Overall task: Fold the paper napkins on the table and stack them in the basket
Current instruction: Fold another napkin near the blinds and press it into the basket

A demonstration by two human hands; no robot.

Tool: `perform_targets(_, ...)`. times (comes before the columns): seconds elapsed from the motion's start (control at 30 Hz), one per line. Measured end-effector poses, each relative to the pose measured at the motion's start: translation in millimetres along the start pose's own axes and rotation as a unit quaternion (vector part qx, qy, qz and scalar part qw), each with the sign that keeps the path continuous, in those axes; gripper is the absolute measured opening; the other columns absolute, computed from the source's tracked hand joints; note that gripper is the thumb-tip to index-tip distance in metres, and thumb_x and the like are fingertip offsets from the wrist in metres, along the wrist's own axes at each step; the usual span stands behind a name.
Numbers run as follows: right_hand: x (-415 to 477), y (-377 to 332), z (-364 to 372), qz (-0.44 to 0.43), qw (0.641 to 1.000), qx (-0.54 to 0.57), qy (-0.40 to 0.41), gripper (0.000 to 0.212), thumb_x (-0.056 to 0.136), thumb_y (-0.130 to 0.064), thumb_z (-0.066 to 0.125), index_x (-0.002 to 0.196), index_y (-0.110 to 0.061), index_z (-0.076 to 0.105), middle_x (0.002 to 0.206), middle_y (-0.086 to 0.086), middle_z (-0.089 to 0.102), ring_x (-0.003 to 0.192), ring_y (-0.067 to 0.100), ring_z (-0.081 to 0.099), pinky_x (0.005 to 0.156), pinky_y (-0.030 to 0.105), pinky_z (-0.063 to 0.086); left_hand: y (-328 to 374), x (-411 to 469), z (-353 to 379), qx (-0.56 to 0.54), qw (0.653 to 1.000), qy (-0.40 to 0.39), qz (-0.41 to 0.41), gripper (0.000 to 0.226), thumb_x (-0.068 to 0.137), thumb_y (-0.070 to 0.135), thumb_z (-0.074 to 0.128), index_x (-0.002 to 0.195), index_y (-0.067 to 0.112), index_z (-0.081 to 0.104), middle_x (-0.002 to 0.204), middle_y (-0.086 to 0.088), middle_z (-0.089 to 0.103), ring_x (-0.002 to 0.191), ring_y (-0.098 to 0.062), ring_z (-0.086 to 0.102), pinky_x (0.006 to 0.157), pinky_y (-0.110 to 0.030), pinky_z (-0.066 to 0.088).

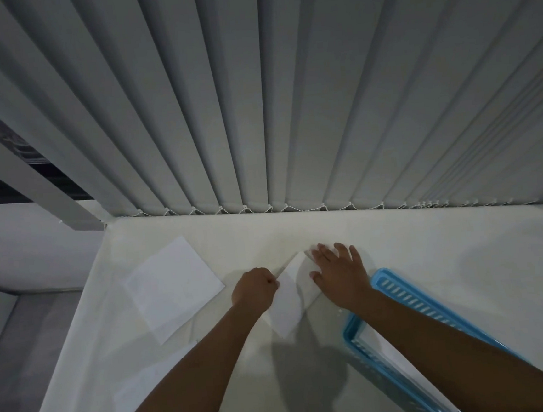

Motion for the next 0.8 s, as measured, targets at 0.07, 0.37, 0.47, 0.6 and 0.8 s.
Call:
perform_targets(0.07,-13.5,-1.5,-11.2,0.019,0.997,0.061,0.032,0.051,0.098,-0.041,0.032,0.146,-0.023,0.032,0.154,-0.003,0.032,0.139,0.025,0.028,0.115,0.042,0.018,-2.9,0.5,-3.1,-0.062,0.998,-0.021,0.008,0.019,0.089,0.023,0.058,0.097,0.011,0.069,0.104,-0.005,0.069,0.094,-0.022,0.062,0.076,-0.027,0.046)
perform_targets(0.37,-96.2,-26.3,14.6,0.206,0.821,0.532,0.027,0.031,0.093,-0.029,0.052,0.077,-0.007,0.066,0.072,0.006,0.066,0.058,0.020,0.058,0.061,0.031,0.049,-0.9,-48.4,-1.2,-0.499,0.861,-0.093,-0.034,0.034,0.083,-0.017,0.050,0.110,0.002,0.059,0.093,-0.011,0.067,0.083,-0.023,0.066,0.070,-0.031,0.059)
perform_targets(0.47,-112.7,-34.8,27.4,0.271,0.752,0.602,-0.004,0.036,0.092,-0.040,0.054,0.076,-0.009,0.064,0.072,0.005,0.063,0.056,0.017,0.055,0.056,0.029,0.045,10.4,-70.5,0.0,-0.557,0.825,-0.098,-0.006,0.036,0.083,-0.018,0.050,0.109,0.004,0.060,0.096,-0.011,0.068,0.085,-0.022,0.067,0.067,-0.026,0.059)
perform_targets(0.6,-120.2,-35.8,18.0,0.291,0.674,0.677,0.051,0.029,0.089,-0.038,0.061,0.080,-0.011,0.062,0.077,0.006,0.061,0.067,0.019,0.055,0.066,0.033,0.046,17.0,-94.2,6.3,-0.597,0.795,-0.110,0.021,0.038,0.083,-0.016,0.051,0.115,0.000,0.060,0.109,-0.019,0.068,0.096,-0.028,0.068,0.080,-0.032,0.059)
perform_targets(0.8,-134.8,-28.1,-13.8,0.256,0.695,0.652,0.162,0.021,0.086,-0.018,0.065,0.071,-0.007,0.056,0.070,0.006,0.056,0.067,0.019,0.054,0.065,0.031,0.044,14.5,-114.0,3.1,-0.612,0.784,-0.101,0.029,0.026,0.087,0.008,0.063,0.113,0.012,0.065,0.111,-0.005,0.072,0.104,-0.022,0.067,0.093,-0.035,0.053)
Point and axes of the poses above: each hand's wrist, its own x-axis towards the middle knuckle, its own z-axis out of the palm, y = z × x, the point moved 9 cm from there along x, towards the middle knuckle
